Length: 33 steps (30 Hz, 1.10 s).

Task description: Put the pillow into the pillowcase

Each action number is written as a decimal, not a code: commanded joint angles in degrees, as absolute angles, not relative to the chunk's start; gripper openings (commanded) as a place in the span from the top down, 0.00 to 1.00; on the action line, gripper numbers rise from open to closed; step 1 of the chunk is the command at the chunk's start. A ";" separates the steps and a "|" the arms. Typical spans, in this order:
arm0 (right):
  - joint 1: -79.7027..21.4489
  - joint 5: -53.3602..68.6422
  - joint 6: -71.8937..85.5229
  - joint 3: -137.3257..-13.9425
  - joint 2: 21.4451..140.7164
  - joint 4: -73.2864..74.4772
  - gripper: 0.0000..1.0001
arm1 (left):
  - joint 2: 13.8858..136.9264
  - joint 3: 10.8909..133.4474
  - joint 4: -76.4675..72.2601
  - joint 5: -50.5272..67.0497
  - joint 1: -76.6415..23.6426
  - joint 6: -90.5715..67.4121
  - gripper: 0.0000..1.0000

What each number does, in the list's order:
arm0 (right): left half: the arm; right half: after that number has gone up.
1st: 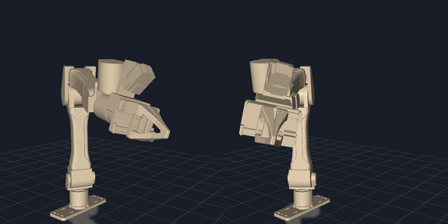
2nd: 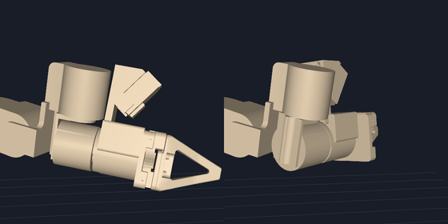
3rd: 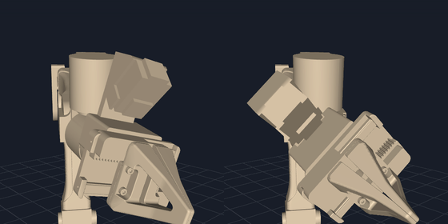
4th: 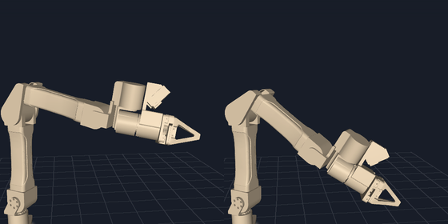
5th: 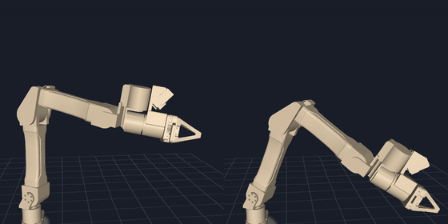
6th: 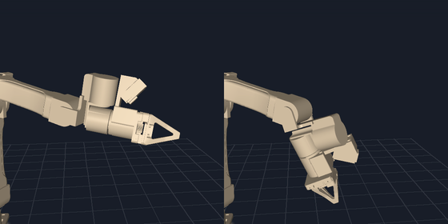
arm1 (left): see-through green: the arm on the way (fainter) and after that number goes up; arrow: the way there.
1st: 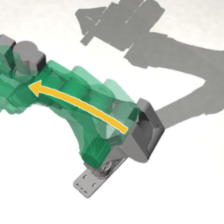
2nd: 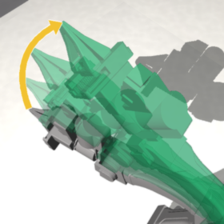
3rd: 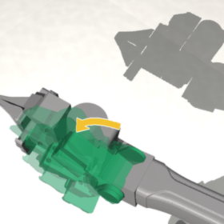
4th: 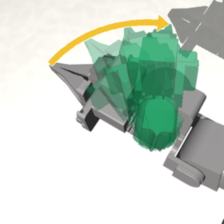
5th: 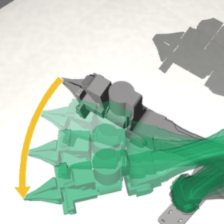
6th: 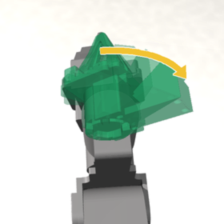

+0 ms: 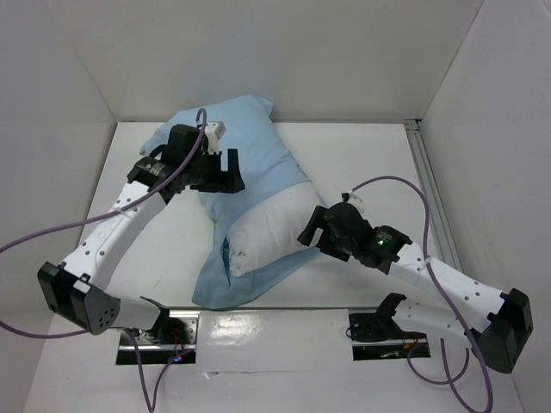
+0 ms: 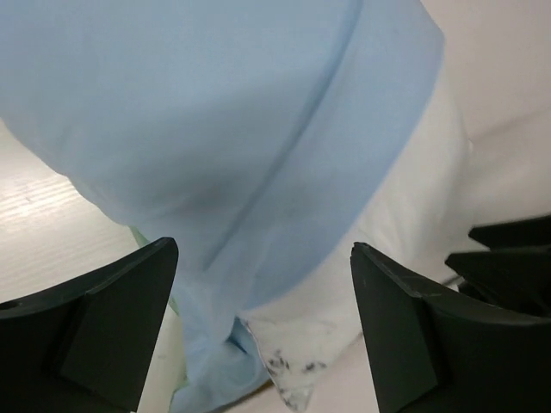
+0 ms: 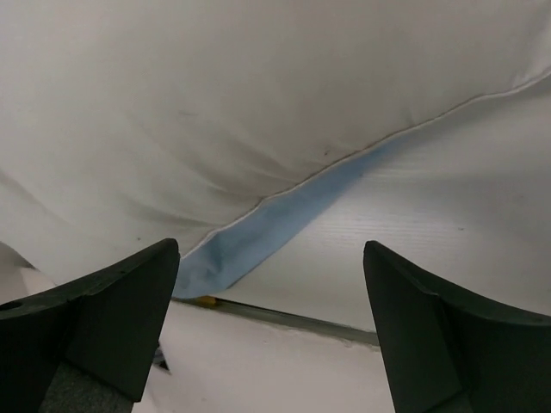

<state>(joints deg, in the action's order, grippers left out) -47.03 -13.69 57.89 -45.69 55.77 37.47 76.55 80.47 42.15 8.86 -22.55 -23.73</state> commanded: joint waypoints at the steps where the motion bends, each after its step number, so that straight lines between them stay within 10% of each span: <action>1: -42.64 -2.04 61.88 -42.21 55.89 25.01 0.05 | 79.79 84.45 40.70 -4.02 -23.47 -21.62 0.05; 6: -38.85 4.39 57.84 -41.04 65.35 13.63 0.09 | 88.49 84.89 37.09 -6.59 -23.99 -21.62 0.00; 9: -37.71 3.87 54.33 -44.03 71.25 10.91 0.34 | 95.44 86.13 36.13 -3.88 -24.61 -21.62 0.02; 14: -30.44 2.02 42.40 -53.75 78.83 13.97 0.85 | 94.33 83.94 34.80 4.03 -25.14 -22.50 1.00; 20: -23.12 5.10 29.90 -66.78 88.23 20.20 1.00 | 83.25 78.23 39.45 3.27 -27.94 -24.26 0.96; 24: -23.64 5.00 26.55 -67.69 88.24 20.21 1.00 | 81.74 86.20 47.44 -2.96 -29.17 -23.55 0.50; 28: -23.64 6.15 26.02 -64.34 85.17 18.98 1.00 | 86.82 98.33 51.76 -8.69 -33.99 -21.01 0.36; 30: -23.64 6.15 25.49 -64.34 84.64 19.85 0.83 | 91.72 104.04 53.25 -13.33 -36.29 -21.01 0.33; 32: -23.64 6.15 25.49 -64.34 84.03 20.56 0.33 | 96.13 108.52 55.53 -17.12 -39.70 -21.01 0.32; 33: -23.64 5.54 24.88 -64.34 83.33 21.18 0.25 | 98.41 113.42 56.85 -19.14 -40.68 -21.70 0.30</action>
<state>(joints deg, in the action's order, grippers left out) -23.38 5.21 26.52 -64.23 87.00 21.54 92.42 107.39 51.66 -11.57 -37.63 -22.44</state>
